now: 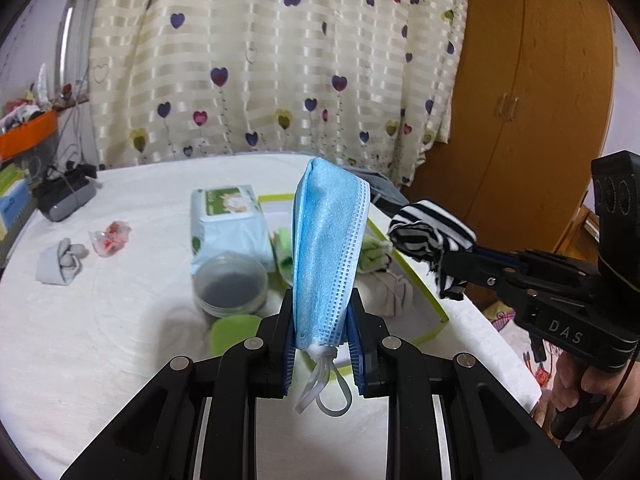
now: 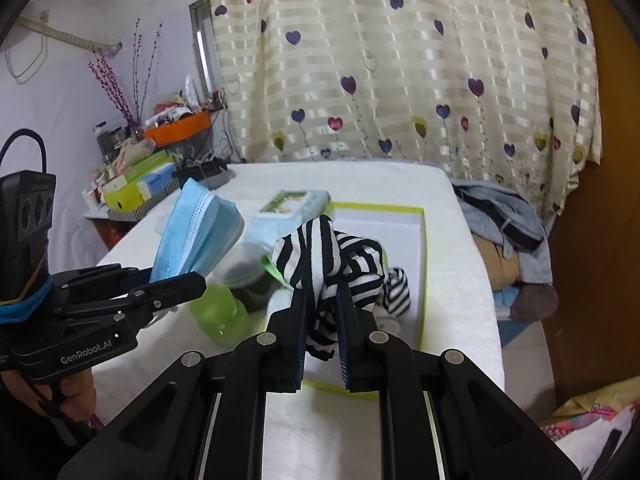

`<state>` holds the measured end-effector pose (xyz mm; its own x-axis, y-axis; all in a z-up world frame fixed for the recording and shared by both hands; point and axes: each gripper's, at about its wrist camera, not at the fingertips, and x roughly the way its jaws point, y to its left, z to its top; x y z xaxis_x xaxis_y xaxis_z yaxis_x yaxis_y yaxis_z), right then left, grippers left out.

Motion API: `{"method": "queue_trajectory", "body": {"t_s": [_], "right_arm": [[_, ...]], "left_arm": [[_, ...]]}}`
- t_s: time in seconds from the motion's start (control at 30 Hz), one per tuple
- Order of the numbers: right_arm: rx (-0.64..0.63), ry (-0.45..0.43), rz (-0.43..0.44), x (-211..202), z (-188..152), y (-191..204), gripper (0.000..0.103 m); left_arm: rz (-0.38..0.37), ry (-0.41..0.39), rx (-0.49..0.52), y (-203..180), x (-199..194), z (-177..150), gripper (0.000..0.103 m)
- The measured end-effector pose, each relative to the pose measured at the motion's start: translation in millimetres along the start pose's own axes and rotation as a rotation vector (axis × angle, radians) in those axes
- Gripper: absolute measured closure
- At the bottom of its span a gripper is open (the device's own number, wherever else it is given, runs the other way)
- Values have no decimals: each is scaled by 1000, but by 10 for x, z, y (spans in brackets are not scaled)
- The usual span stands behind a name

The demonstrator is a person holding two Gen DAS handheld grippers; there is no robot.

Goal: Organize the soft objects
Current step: 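Carry the blue mask and striped sock over the green-rimmed box with both tools, then lower the mask into the box and open the left tool while the right tool releases the sock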

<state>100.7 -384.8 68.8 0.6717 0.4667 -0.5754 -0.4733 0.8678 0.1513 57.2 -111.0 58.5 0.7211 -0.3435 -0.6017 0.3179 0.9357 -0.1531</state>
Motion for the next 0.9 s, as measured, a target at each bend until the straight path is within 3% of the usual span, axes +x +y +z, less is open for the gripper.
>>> {"method": "queue_trajectory", "body": {"t_s": [0.47, 0.9], "right_arm": [[43, 117, -19, 335, -261, -262, 89], [69, 167, 7, 661, -295, -412, 89]], "left_arm": [[-63, 119, 23, -214, 477, -150, 82], [-54, 202, -1, -218, 932, -164, 82]]}}
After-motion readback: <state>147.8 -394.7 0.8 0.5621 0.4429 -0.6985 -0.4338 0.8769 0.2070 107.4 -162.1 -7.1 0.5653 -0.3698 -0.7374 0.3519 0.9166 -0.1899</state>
